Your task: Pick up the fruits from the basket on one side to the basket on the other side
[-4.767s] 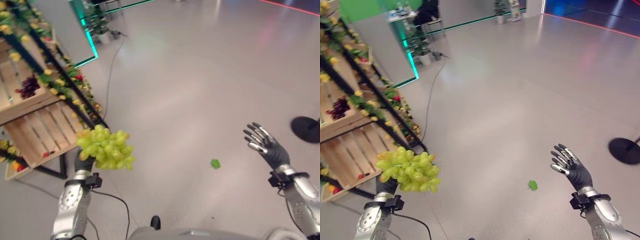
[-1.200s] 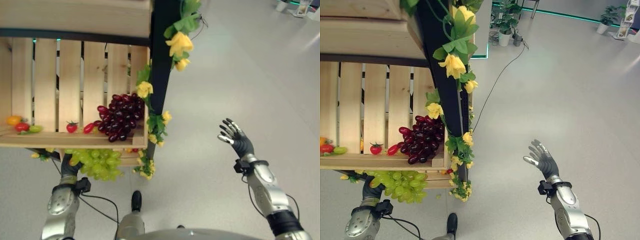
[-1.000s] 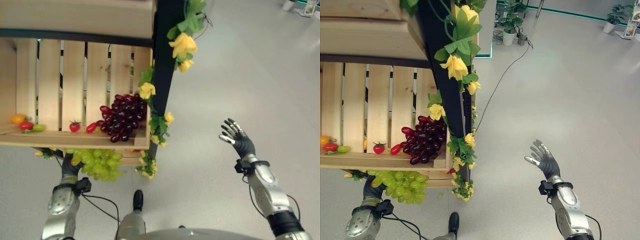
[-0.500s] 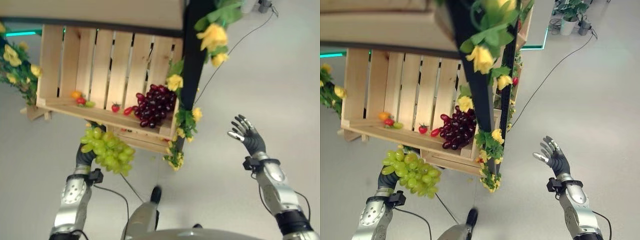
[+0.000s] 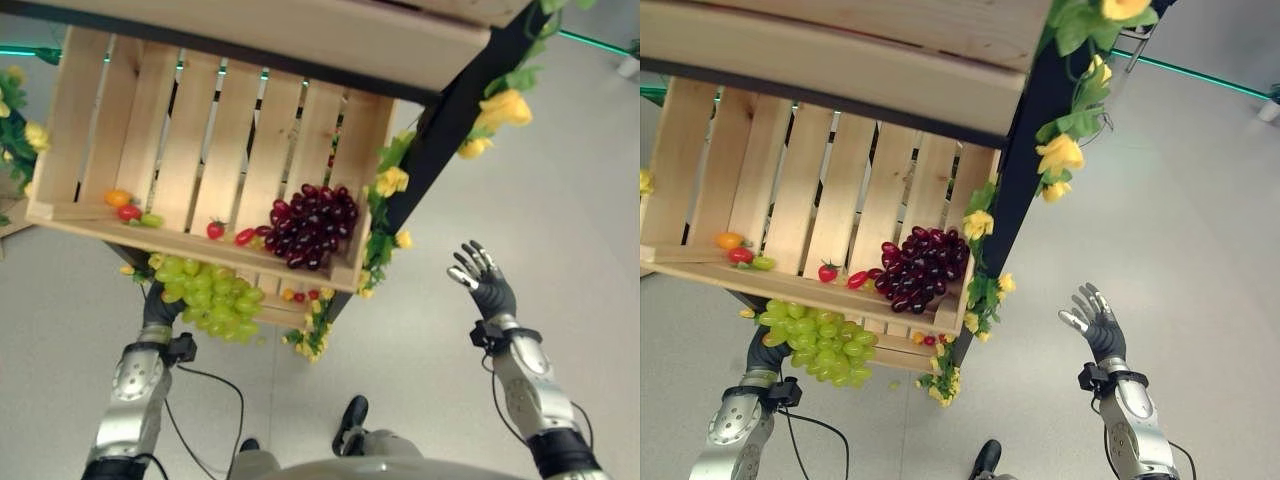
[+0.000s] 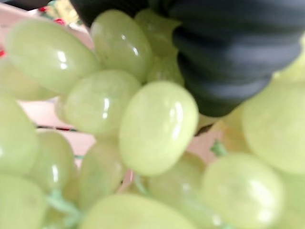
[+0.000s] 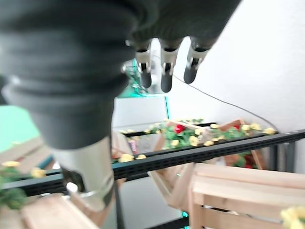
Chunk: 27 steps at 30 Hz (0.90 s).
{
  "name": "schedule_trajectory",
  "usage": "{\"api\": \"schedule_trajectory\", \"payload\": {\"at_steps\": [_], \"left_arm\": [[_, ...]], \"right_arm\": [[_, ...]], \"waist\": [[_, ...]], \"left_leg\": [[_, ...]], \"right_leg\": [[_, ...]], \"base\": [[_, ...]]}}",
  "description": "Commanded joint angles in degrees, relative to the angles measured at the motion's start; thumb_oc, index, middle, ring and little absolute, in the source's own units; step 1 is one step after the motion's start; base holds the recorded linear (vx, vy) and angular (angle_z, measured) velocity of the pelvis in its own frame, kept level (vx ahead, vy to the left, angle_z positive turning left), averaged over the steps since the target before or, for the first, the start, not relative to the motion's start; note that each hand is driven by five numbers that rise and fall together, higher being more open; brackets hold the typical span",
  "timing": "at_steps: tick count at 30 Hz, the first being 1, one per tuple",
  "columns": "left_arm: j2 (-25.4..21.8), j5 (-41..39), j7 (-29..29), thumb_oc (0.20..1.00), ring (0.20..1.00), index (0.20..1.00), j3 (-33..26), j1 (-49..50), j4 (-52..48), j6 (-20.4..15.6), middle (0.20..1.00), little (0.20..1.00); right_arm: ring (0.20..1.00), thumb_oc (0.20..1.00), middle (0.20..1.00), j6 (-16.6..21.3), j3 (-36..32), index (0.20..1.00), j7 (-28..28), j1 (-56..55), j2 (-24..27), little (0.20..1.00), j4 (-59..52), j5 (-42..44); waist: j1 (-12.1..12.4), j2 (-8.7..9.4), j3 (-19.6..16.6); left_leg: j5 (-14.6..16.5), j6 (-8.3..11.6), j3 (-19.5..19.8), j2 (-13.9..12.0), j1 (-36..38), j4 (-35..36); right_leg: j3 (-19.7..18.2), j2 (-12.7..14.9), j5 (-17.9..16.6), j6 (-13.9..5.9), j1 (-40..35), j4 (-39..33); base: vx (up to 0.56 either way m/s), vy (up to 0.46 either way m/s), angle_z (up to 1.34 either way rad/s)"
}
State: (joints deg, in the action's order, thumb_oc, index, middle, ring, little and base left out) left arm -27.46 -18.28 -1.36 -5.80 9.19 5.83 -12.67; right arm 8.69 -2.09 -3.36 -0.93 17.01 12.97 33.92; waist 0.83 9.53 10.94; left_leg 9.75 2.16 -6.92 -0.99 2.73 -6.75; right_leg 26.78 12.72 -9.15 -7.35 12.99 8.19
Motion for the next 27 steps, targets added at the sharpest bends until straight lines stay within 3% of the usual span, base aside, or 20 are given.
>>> {"api": "schedule_trajectory", "payload": {"at_steps": [1,3,4,5,7,8,12,13,15,27], "left_arm": [[0.4,0.1,0.6,0.200,0.200,0.200,-1.7,-1.9,-5.8,-3.9,0.200,0.200],[0.2,-0.4,0.7,0.200,0.200,0.200,-2.1,-1.6,-6.1,-4.1,0.200,0.200],[0.2,-0.8,0.2,0.200,0.200,0.200,-2.5,-1.6,-5.6,-4.2,0.200,0.200],[0.2,-0.8,0.2,0.200,0.200,0.200,-2.5,-1.6,-5.6,-4.2,0.200,0.200],[0.7,-0.6,0.0,0.200,0.200,0.200,-2.9,-1.1,-4.9,-4.0,0.200,0.200],[1.2,-0.5,0.0,0.200,0.200,0.200,-3.0,-0.7,-4.9,-4.1,0.200,0.200],[2.4,-1.5,0.3,0.200,0.200,0.200,-2.4,-0.2,-4.4,-4.0,0.200,0.200],[2.9,-1.3,0.4,0.200,0.200,0.200,-2.1,0.1,-4.2,-3.8,0.200,0.200],[3.4,-1.7,0.5,0.200,0.200,0.200,-2.0,0.2,-4.3,-3.7,0.200,0.200],[3.9,-1.9,0.8,0.200,0.200,0.200,-2.0,-0.2,-9.5,-4.7,0.200,0.200]], "right_arm": [[1.000,1.000,1.000,2.7,-0.8,1.000,-0.2,2.9,1.3,1.000,0.0,-0.1],[1.000,1.000,1.000,2.3,-0.8,1.000,0.6,3.6,1.5,1.000,0.1,-2.0],[1.000,1.000,1.000,2.2,-1.2,1.000,0.8,3.8,1.3,1.000,0.2,-1.5],[1.000,1.000,1.000,2.2,-1.2,1.000,0.8,3.8,1.3,1.000,0.2,-1.5],[1.000,1.000,1.000,2.3,-1.1,1.000,0.9,4.6,1.6,1.000,0.6,-2.3],[1.000,1.000,1.000,2.2,-1.0,1.000,0.9,4.6,1.8,1.000,0.9,-2.0],[1.000,1.000,1.000,2.1,-1.5,1.000,0.8,4.2,2.9,1.000,0.5,-1.7],[1.000,1.000,1.000,2.1,-1.8,1.000,1.0,4.1,3.1,1.000,0.8,-1.6],[1.000,1.000,1.000,2.2,-2.1,1.000,1.2,3.8,3.3,1.000,0.9,-1.5],[1.000,1.000,1.000,2.6,-4.6,1.000,2.4,2.4,4.0,1.000,1.1,-2.0]], "waist": [[2.3,-3.29,-0.3],[3.1,-5.02,-0.9],[3.7,-5.25,-1.0],[3.7,-5.25,-1.0],[6.2,-3.54,-1.6],[6.3,-3.16,-1.9],[6.6,-3.12,-2.6],[6.7,-3.56,-3.1],[6.4,-3.73,-3.5],[5.3,-5.04,-3.5]], "left_leg": [[0.8,-1.36,0.8,2.9,2.9,2.8],[-1.4,-0.72,0.7,1.1,2.7,5.0],[-2.2,-0.84,0.4,0.7,3.0,5.9],[-2.2,-0.84,0.4,0.7,3.0,5.9],[-2.1,-0.84,-1.5,1.1,2.2,5.8],[-2.3,-0.79,-1.7,1.3,2.0,6.2],[-3.2,-0.12,-1.6,0.7,1.6,6.6],[-3.5,0.45,-1.2,-0.3,1.3,6.7],[-3.8,0.61,-0.6,-0.6,1.1,7.0],[-4.6,0.62,2.6,0.0,1.2,8.0]], "right_leg": [[2.5,2.4,-7.5,-6.05,-0.1,-8.0],[1.1,9.3,-12.0,-7.21,-1.3,-9.9],[-1.6,9.5,-11.1,-6.77,-3.6,-9.7],[-1.6,9.5,-11.1,-6.77,-3.6,-9.7],[1.0,7.1,-6.8,-6.48,-5.4,-8.2],[1.2,6.5,-6.0,-6.21,-6.0,-8.4],[1.6,4.9,-4.3,-5.31,-7.8,-9.6],[2.5,3.9,-2.2,-4.60,-8.8,-9.9],[3.2,3.4,-1.0,-4.11,-9.4,-9.8],[6.7,5.2,-0.6,-3.99,-11.9,-8.3]], "base": [[-0.13,-0.102,-0.20],[-0.15,-0.187,-0.09],[-0.08,-0.136,0.09],[-0.06,-0.095,-0.11],[-0.07,-0.145,-0.77],[-0.04,-0.210,-0.69],[-0.03,-0.145,0.02],[-0.01,-0.096,-0.04],[0.00,-0.091,0.00],[0.00,-0.016,0.19]]}}
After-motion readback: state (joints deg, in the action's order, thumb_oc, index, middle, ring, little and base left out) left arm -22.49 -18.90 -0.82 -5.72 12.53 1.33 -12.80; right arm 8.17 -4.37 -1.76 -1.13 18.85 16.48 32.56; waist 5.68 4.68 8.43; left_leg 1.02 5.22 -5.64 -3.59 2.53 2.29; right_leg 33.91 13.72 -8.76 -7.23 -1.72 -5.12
